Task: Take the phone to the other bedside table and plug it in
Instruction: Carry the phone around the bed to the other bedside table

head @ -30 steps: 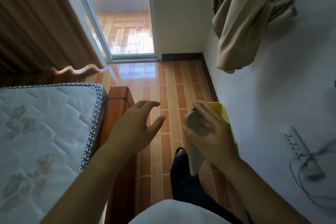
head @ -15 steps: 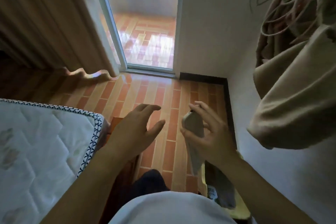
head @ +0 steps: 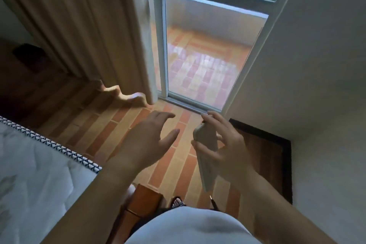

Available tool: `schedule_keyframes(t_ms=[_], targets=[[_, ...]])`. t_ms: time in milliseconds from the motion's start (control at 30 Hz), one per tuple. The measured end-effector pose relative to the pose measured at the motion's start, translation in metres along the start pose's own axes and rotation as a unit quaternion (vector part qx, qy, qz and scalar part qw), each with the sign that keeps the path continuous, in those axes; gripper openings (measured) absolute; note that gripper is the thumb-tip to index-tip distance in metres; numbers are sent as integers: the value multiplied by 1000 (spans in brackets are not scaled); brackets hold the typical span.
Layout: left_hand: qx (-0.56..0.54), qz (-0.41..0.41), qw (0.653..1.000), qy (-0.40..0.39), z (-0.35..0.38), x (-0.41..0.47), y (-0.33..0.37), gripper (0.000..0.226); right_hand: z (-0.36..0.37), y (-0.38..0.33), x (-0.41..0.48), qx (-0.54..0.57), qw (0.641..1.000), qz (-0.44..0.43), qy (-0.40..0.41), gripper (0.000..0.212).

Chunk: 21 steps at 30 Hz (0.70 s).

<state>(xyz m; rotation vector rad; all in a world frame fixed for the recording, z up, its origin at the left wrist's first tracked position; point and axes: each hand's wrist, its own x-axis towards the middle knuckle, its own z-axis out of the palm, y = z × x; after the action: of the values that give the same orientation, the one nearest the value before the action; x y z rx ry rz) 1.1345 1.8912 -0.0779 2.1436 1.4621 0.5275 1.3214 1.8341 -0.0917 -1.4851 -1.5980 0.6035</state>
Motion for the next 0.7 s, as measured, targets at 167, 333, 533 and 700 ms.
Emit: schedule_keyframes(t_ms=[167, 333, 533, 700], targets=[[-8, -42, 998, 38, -32, 55, -48, 40, 37, 0, 94, -3, 998, -18, -57, 66], [-26, -136, 987, 76, -54, 103, -105, 38, 89, 11, 187, 21, 988, -50, -145, 62], [-27, -219, 968, 119, -80, 197, -170, 38, 156, 32, 321, 47, 972, -99, -206, 58], [-28, -263, 955, 136, -120, 282, -212, 39, 207, 37, 440, 46, 953, -148, -262, 55]])
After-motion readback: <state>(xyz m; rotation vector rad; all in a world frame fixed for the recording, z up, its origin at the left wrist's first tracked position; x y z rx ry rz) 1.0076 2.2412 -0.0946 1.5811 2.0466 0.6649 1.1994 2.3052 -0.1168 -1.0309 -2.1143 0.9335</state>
